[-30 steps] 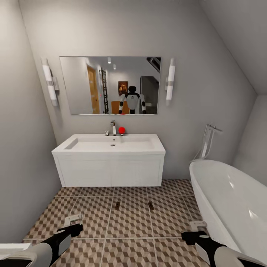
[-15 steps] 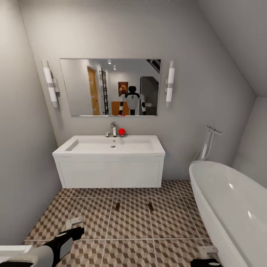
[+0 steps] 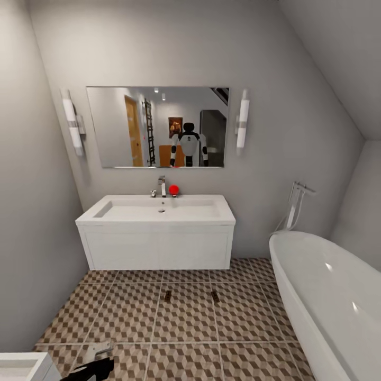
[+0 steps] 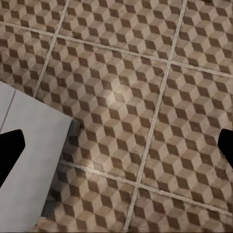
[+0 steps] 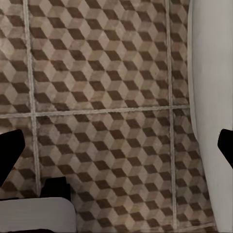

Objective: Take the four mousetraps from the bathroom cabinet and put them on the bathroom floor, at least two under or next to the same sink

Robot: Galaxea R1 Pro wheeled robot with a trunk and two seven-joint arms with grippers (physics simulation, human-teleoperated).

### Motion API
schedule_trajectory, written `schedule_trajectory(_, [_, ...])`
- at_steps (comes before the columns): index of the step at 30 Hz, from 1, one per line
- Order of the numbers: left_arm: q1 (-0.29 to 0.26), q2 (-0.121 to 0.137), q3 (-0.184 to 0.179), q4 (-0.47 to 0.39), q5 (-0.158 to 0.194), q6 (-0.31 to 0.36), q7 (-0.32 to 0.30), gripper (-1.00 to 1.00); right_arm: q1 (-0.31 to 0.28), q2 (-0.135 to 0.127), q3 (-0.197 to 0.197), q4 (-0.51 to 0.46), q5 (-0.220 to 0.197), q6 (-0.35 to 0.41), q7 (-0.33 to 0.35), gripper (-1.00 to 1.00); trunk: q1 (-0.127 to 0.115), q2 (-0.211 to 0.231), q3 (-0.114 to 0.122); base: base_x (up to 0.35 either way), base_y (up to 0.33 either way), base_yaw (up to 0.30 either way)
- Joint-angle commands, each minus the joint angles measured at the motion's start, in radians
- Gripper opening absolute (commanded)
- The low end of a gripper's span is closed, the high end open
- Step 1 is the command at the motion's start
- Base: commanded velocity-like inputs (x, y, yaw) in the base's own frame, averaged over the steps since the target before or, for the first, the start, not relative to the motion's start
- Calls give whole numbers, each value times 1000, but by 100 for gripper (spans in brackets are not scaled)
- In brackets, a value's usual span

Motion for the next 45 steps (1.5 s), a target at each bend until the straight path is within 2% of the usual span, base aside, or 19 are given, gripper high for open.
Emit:
schedule_trajectory(1, [7,0,-7,1,8,-2,2,100,1,0,-8,3,10,-5,-4,100,-4,6,2,0,0,0])
schedule_trajectory(6, [49,3,-7,1,9,-1,2,100,10,-1,-8,3,10,-26,-4,100,-23,41,18,0,0,0])
schedule_trajectory(7, [70,4,-7,1,10,-1,2,100,15,-1,-8,4,10,-34,-4,100,-27,48,21,0,0,0])
schedule_trajectory(10, [85,4,-7,2,11,0,2,100,20,0,-8,4,10,-36,-4,100,-38,69,30,0,0,0])
schedule_trajectory(19, [159,-3,-7,2,10,2,2,100,111,-1,-8,4,10,-28,-2,100,-73,132,58,0,0,0])
schedule_trajectory(35, [236,-5,-6,2,9,1,2,100,192,0,-7,4,12,-29,-2,100,-134,244,109,0,0,0])
schedule_trajectory(45, [303,-5,-6,2,10,1,2,100,261,3,-6,4,13,-31,-2,100,-173,314,140,0,0,0])
